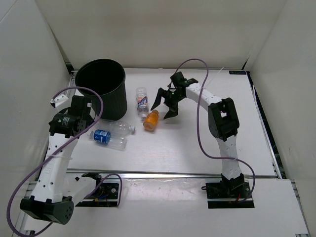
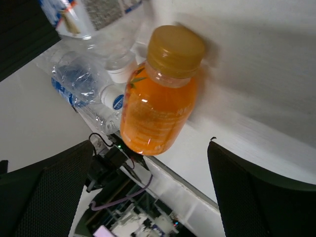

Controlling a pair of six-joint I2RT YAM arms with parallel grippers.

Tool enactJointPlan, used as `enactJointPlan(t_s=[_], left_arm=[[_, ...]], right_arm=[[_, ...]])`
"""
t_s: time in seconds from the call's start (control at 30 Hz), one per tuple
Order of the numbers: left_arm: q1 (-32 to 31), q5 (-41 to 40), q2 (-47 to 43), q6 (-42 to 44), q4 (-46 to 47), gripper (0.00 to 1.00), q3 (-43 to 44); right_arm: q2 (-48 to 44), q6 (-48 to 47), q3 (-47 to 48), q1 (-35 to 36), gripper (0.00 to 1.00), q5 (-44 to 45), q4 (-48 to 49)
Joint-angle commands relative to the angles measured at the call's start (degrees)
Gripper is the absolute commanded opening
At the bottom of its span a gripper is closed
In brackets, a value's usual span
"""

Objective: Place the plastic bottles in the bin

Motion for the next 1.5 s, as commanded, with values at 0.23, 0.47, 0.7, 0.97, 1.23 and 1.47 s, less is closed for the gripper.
enactJointPlan(t_s=[0.23,0.47,0.7,0.97,1.23,1.47], left_arm=[[-0.26,1.05,2.20,1.38,1.34,1.00,-0.27],[-0.26,2.10,2.74,1.38,1.86,1.00,-1.41],[-0.26,2.10,2.74,1.38,1.87,1.00,-2.02],[-0.26,2.10,1.69,1.38,1.87,1.00,-2.55],[-0.26,0.79,2.21,0.86,1.26,1.00,-2.55],[0.27,-1.41,1.59,-1.69,0.02,1.00,-1.94]], right_arm=[[1.95,8.84,-7.44,1.15,1.00,-5.44,9.49],[5.82,10.69,-7.36,1.67,1.00,-8.69,12.22],[9.33,10.69,-5.42,1.68,1.00,-12.11,14.07],[11.10,10.69,-4.27,1.68,0.52,-13.26,14.69],[-0.13,4.64,-14.20,0.01,0.26,-11.69,13.64],[-13.16,2.61,-3.87,-1.23,0.16,-9.31,10.03]])
